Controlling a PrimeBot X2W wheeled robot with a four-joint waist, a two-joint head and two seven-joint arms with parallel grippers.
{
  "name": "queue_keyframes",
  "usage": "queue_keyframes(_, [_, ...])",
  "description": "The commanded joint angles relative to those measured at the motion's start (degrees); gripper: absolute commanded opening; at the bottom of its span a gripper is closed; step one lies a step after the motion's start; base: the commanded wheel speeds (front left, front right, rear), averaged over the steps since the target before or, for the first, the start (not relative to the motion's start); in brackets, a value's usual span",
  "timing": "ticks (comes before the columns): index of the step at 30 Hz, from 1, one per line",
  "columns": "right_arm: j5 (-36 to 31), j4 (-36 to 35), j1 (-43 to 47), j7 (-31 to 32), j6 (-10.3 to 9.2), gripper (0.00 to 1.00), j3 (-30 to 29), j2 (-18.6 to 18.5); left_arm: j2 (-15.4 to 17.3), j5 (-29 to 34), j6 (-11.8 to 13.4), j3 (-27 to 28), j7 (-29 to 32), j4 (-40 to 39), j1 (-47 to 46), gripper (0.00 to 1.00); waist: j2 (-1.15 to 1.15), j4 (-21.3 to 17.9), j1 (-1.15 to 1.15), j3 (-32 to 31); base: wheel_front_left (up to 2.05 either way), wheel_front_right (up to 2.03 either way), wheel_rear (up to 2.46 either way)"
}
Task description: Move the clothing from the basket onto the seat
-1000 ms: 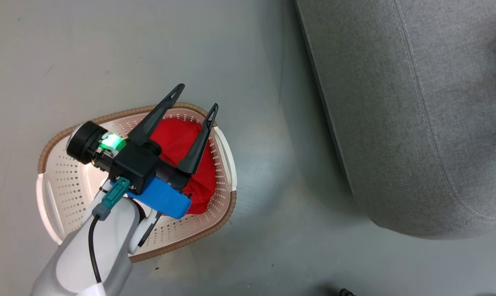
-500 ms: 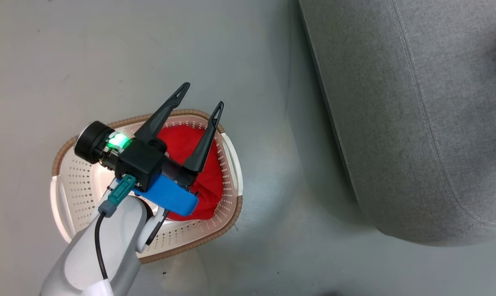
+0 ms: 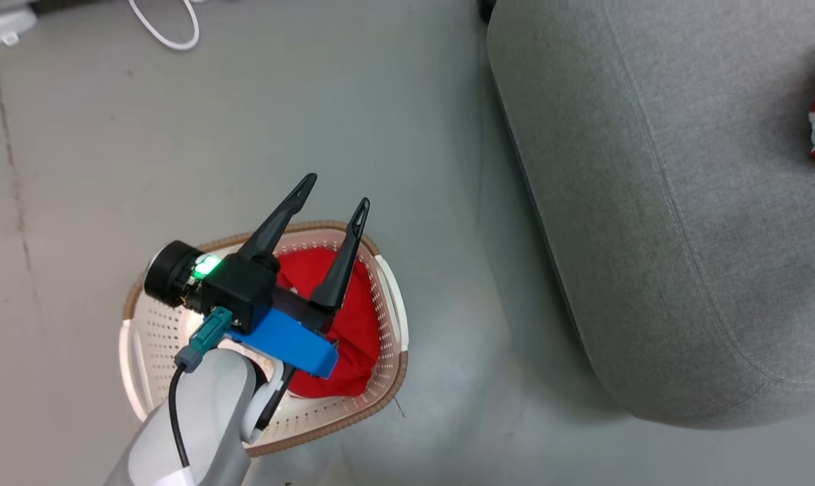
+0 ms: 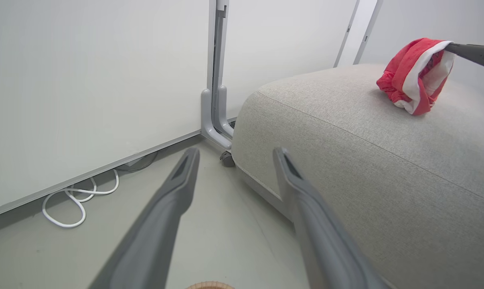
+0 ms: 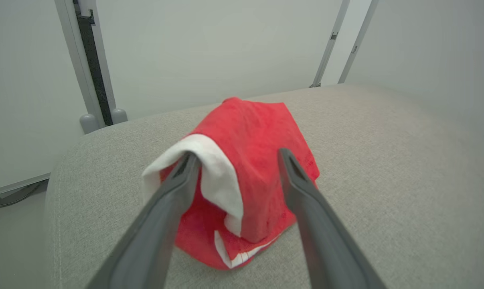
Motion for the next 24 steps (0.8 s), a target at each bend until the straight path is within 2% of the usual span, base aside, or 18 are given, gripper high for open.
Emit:
queue_keyframes(1, [0.4,-1.0,2.1,-0.2,0.01,1.0,0.8,0.6,-0.5,-0.4,-0.2,0.8,-0.2,0.3,1.1,1.0,0.0,0.7,0.0,-2.8,0.0,0.0,0.0])
queue_keyframes(8, [-0.1,-6.2,9.8,-0.2,0.01,1.0,6.2,2.3,-2.5,-1.5,-0.2,3.8,-0.2,1.3,5.3,1.0,0.0,2.7,0.0,-9.2,0.0,0.0,0.0])
queue_keyframes(17, [4.2,-14.7,21.7,-0.2,0.01,1.0,11.0,6.3,-4.9,-1.7,-0.2,9.0,-0.2,2.4,12.3,1.0,0.0,6.5,0.0,-17.9,0.0,0.0,0.0])
queue_keyframes(24, [4.7,-18.9,29.3,-0.2,0.01,1.0,14.9,8.0,-5.7,-1.2,-0.2,12.0,-0.2,2.9,16.0,1.0,0.0,9.4,0.0,-21.7,0.0,0.0,0.0])
